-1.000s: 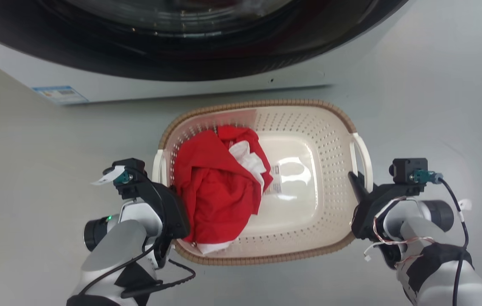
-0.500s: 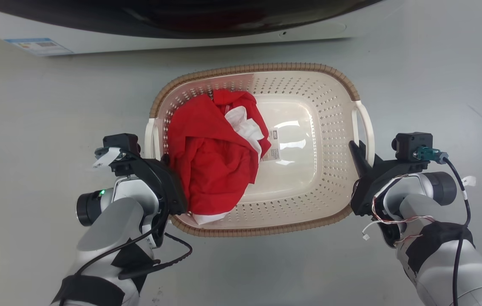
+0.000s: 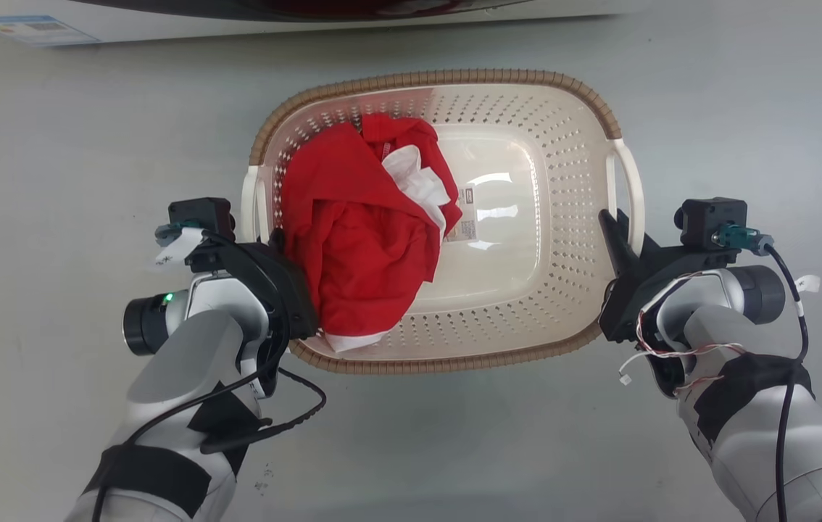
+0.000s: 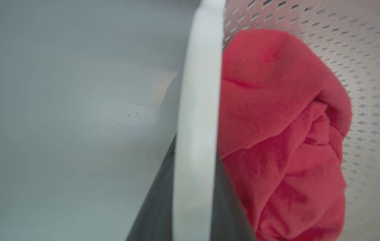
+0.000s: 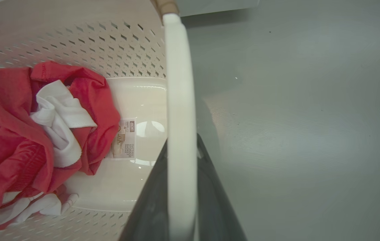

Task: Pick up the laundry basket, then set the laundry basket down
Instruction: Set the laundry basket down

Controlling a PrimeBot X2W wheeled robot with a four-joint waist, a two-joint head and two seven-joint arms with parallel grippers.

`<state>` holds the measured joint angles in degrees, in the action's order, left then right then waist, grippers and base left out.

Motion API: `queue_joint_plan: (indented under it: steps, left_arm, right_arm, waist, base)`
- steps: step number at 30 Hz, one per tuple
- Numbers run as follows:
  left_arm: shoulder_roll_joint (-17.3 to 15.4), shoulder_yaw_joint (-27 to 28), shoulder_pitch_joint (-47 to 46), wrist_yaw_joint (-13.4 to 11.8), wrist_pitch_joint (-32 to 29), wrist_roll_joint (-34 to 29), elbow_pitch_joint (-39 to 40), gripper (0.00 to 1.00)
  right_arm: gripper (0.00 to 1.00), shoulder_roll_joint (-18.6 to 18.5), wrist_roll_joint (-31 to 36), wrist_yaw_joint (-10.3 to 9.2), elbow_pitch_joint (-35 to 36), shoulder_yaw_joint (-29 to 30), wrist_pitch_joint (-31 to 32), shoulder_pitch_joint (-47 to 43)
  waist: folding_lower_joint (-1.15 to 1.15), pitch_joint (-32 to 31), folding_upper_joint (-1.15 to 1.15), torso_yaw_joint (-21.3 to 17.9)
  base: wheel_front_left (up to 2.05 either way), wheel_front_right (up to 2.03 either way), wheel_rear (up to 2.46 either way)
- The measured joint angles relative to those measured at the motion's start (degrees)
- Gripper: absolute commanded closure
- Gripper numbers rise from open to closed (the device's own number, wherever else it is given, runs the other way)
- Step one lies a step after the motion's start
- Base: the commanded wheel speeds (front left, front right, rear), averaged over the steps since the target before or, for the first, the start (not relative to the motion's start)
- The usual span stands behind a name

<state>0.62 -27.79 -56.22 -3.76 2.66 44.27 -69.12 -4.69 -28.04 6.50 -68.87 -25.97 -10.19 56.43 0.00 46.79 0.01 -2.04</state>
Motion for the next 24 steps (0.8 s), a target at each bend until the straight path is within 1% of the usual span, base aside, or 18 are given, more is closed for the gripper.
queue_joint_plan:
  steps: [8,21,24]
  left_arm:
    - [0.1,0.0,-1.2,0.1,1.0,-0.1,-0.6,1.0]
    - [0.2,0.0,-1.8,0.3,1.5,-0.1,-1.5,1.0]
    - [0.2,0.0,-2.1,0.7,1.5,-0.1,-1.7,1.0]
  right_arm:
    - [1.0,0.1,0.0,0.0,-0.6,0.2,-0.6,1.1]
    - [1.0,0.4,-0.2,0.08,-1.7,0.2,-1.0,1.7]
    - [1.0,0.5,-0.2,0.08,-1.9,0.2,-1.0,1.8]
  waist:
    - [0.0,2.2,0.0,-0.2]
    - [0.0,2.9,-0.01,-0.1]
    - [0.0,3.1,-0.01,-0.1]
  base:
    - [0.0,0.0,0.0]
    - [0.0,0.0,0.0]
    - [0.0,0.0,0.0]
